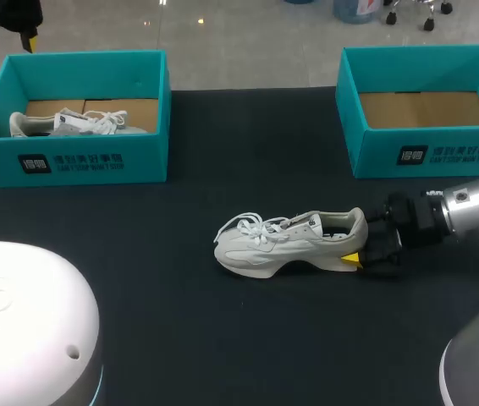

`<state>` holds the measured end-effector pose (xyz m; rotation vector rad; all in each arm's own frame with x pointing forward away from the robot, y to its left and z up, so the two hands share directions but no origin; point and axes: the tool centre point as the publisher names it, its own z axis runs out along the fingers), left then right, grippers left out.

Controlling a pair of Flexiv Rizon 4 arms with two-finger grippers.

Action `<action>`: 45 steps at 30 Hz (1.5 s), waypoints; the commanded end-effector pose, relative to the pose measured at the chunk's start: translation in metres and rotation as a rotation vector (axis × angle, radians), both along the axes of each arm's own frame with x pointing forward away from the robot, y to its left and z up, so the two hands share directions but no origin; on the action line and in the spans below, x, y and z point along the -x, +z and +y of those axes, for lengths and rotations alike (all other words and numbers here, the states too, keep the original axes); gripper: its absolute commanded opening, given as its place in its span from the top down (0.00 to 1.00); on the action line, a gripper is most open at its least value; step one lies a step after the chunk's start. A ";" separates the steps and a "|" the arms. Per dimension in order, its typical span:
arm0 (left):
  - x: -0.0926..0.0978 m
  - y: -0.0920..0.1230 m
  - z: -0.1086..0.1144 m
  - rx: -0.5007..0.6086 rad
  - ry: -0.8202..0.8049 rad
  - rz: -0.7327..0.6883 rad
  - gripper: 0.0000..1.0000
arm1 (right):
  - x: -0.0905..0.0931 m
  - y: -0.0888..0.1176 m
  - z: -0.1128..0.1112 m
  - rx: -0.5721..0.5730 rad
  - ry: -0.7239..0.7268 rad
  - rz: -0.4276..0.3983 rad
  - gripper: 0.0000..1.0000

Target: Take the shoe out of the shoebox, open the shoe tongue, remove and reinsert the insole, then place the shoe into the shoebox

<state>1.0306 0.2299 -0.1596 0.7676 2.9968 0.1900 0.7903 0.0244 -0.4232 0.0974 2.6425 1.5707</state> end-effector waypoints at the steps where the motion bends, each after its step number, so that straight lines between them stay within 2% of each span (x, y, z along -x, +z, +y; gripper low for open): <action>1: 0.012 -0.015 -0.022 0.057 0.091 -0.082 0.00 | -0.001 -0.004 0.003 0.001 -0.001 -0.001 1.00; 4: 0.020 -0.028 -0.038 0.124 0.194 -0.149 0.00 | -0.001 -0.004 0.003 0.001 -0.001 -0.001 1.00; 5: 0.021 -0.030 -0.044 0.152 0.243 -0.147 0.16 | -0.001 -0.004 0.003 0.001 -0.001 -0.001 1.00; 6: 0.024 -0.031 -0.049 0.163 0.283 -0.157 0.20 | -0.001 -0.004 0.003 0.001 -0.001 -0.001 1.00; 9: 0.028 -0.030 -0.062 0.151 0.390 -0.203 0.00 | -0.001 -0.004 0.003 0.001 -0.001 -0.001 1.00; 14: 0.029 -0.023 -0.075 0.170 0.584 -0.170 0.00 | -0.001 -0.004 0.003 0.001 -0.001 -0.001 1.00; 18: 0.030 -0.018 -0.083 0.188 0.637 -0.157 0.00 | -0.001 -0.004 0.003 0.001 -0.001 -0.001 1.00; 20: 0.031 -0.018 -0.087 0.161 0.697 -0.161 0.00 | -0.001 -0.004 0.003 0.001 -0.001 -0.001 1.00; 21: 0.031 -0.017 -0.088 0.192 0.742 -0.149 0.00 | -0.001 -0.004 0.003 0.001 -0.001 -0.001 1.00; 25: 0.031 -0.016 -0.090 0.181 0.919 -0.132 0.00 | -0.001 -0.004 0.003 0.001 -0.001 -0.001 1.00; 26: 0.033 -0.016 -0.091 0.208 0.946 -0.120 0.00 | -0.001 -0.004 0.003 0.001 -0.001 -0.001 1.00; 42: 0.033 -0.016 -0.091 0.208 0.946 -0.120 0.00 | -0.001 -0.004 0.003 0.001 -0.001 -0.001 1.00; 45: 0.036 -0.014 -0.102 0.277 1.081 -0.156 0.00 | -0.001 -0.004 0.003 0.001 -0.001 -0.001 1.00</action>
